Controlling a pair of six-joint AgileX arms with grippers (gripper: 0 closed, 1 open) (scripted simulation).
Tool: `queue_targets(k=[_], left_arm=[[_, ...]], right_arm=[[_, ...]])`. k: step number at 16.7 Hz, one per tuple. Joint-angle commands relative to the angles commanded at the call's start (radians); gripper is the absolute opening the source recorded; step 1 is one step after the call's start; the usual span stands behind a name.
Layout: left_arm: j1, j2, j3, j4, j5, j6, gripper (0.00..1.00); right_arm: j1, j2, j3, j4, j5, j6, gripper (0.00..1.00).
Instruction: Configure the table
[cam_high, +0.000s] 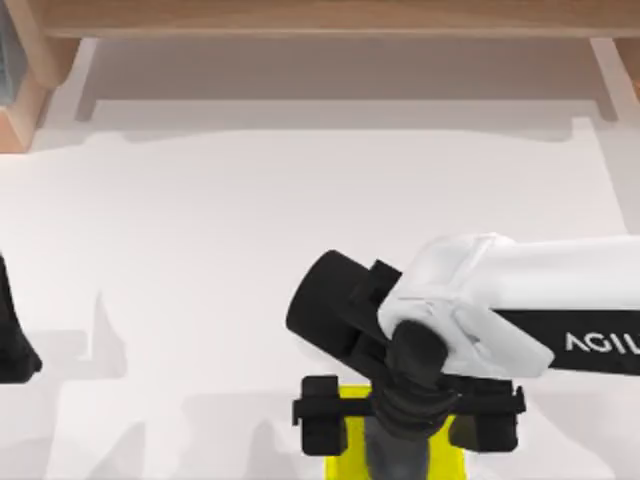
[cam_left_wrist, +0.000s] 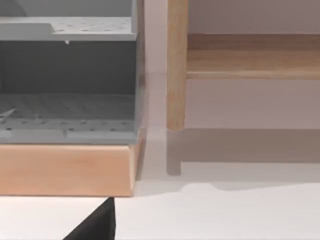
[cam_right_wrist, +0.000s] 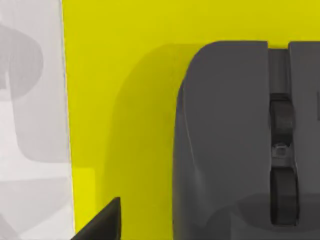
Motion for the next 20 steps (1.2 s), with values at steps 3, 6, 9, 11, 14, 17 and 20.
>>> queue_targets(k=[3,6,9,11,14,17,20], left_arm=[[0.000,0.000,0.000,0.000,0.000,0.000,1.00],[0.000,0.000,0.000,0.000,0.000,0.000,1.00],[0.000,0.000,0.000,0.000,0.000,0.000,1.00],[0.000,0.000,0.000,0.000,0.000,0.000,1.00],[0.000,0.000,0.000,0.000,0.000,0.000,1.00],[0.000,0.000,0.000,0.000,0.000,0.000,1.00],[0.000,0.000,0.000,0.000,0.000,0.000,1.00]], right_arm=[[-0.010,-0.010,-0.004,0.021,-0.002,-0.017,1.00],[-0.058,-0.047,-0.034,0.132,-0.016,-0.096,1.00],[-0.134,-0.096,-0.097,0.322,-0.040,-0.221,1.00],[-0.198,-0.134,-0.159,0.485,-0.056,-0.321,1.00],[-0.308,-0.196,-0.269,0.765,-0.081,-0.488,1.00],[-0.433,-0.254,-0.386,1.069,-0.107,-0.677,1.00],[-0.568,-0.297,-0.498,1.373,-0.139,-0.882,1.00]])
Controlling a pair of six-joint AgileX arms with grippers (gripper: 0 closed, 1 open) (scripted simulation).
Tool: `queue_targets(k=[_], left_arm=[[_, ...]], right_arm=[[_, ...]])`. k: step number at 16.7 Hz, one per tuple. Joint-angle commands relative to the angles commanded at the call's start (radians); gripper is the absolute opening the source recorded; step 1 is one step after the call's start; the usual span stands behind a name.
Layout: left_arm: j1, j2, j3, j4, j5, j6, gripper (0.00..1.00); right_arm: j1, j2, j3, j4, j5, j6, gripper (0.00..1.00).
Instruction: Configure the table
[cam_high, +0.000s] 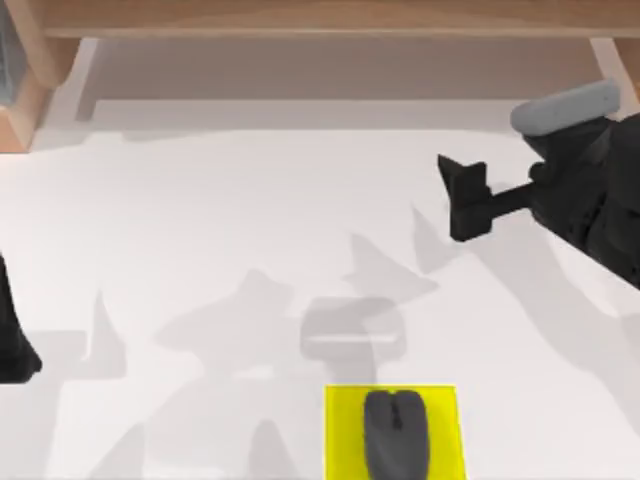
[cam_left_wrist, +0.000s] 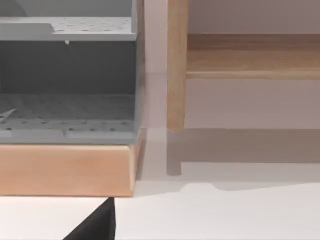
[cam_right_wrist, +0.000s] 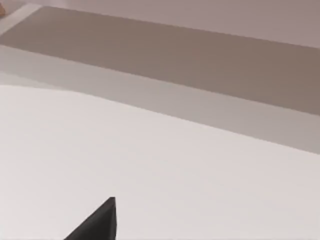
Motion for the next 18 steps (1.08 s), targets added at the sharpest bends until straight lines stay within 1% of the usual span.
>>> queue_targets(k=[5,9,14,18], left_arm=[[0.000,0.000,0.000,0.000,0.000,0.000,1.00],[0.000,0.000,0.000,0.000,0.000,0.000,1.00],[0.000,0.000,0.000,0.000,0.000,0.000,1.00],[0.000,0.000,0.000,0.000,0.000,0.000,1.00]], right_arm=[[-0.236,-0.012,-0.162,0.450,-0.068,-0.360,1.00],[-0.418,0.024,-0.260,0.720,-0.142,-0.637,1.00],[-0.628,0.125,-0.337,0.917,-0.253,-0.949,1.00],[-0.772,0.240,-0.358,0.974,-0.341,-1.161,1.00]])
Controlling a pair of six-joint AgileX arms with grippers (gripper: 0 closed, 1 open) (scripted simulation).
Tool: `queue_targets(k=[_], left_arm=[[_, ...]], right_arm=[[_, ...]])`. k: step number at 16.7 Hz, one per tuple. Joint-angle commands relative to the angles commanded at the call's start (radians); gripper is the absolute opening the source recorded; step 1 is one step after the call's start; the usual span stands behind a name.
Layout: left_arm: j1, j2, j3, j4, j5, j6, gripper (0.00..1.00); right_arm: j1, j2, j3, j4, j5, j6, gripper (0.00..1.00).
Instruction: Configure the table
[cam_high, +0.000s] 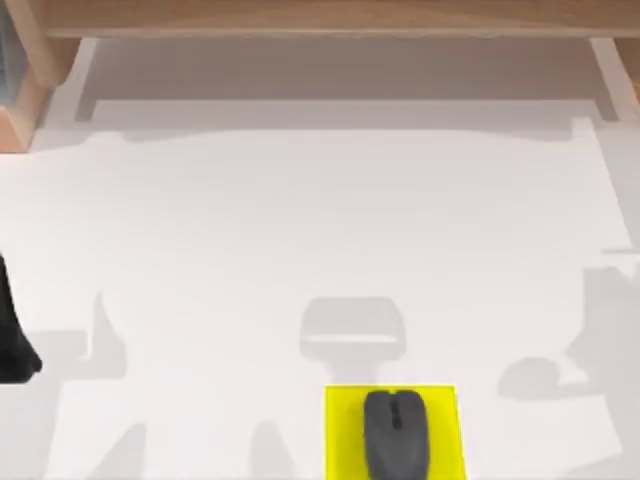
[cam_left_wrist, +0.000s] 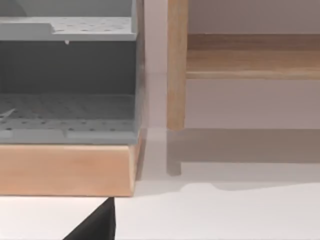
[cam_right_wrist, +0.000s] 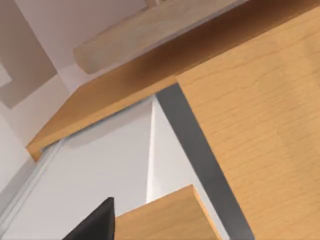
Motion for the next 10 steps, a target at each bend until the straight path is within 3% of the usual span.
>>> queue_targets(k=[10], left_arm=[[0.000,0.000,0.000,0.000,0.000,0.000,1.00]], right_arm=[[-0.270,0.199,0.089,0.053,-0.141,-0.402,1.00]])
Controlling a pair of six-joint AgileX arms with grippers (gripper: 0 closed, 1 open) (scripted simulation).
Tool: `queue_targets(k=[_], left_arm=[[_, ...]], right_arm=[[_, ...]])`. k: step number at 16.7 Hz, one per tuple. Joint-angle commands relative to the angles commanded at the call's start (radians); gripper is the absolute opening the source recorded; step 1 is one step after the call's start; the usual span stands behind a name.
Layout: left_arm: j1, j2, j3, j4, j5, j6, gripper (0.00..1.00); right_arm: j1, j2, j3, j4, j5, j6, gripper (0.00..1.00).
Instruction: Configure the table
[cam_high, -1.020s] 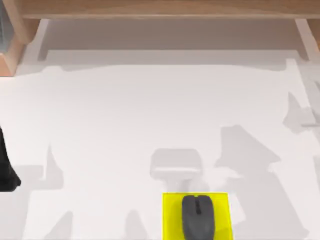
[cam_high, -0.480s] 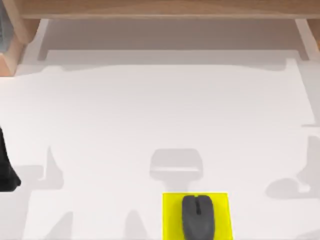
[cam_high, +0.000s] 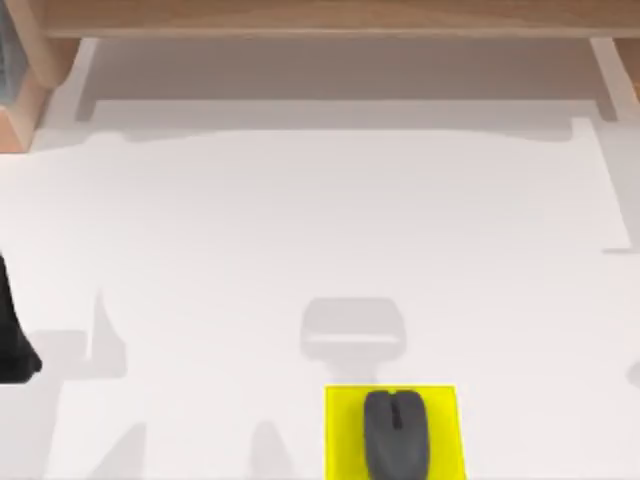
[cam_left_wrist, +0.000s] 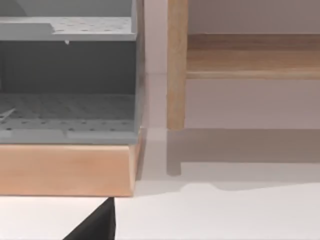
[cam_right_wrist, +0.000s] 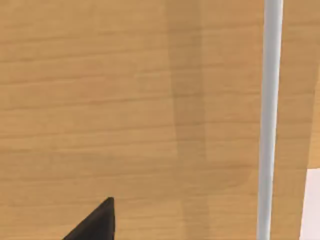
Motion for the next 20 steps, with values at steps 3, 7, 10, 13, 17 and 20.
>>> queue_targets(k=[3,7,10,13,17,20], left_arm=[[0.000,0.000,0.000,0.000,0.000,0.000,1.00],[0.000,0.000,0.000,0.000,0.000,0.000,1.00],[0.000,0.000,0.000,0.000,0.000,0.000,1.00],[0.000,0.000,0.000,0.000,0.000,0.000,1.00],[0.000,0.000,0.000,0.000,0.000,0.000,1.00],[0.000,0.000,0.000,0.000,0.000,0.000,1.00]], right_arm=[[-0.039,0.019,0.026,0.018,-0.016,-0.062,1.00],[-0.047,0.022,0.031,0.023,-0.018,-0.074,1.00],[-0.043,0.020,0.029,0.022,-0.017,-0.073,1.00],[-0.027,0.030,0.062,0.000,0.002,-0.074,1.00],[0.002,0.049,0.119,-0.039,0.031,-0.075,1.00],[0.002,0.049,0.119,-0.039,0.031,-0.075,1.00]])
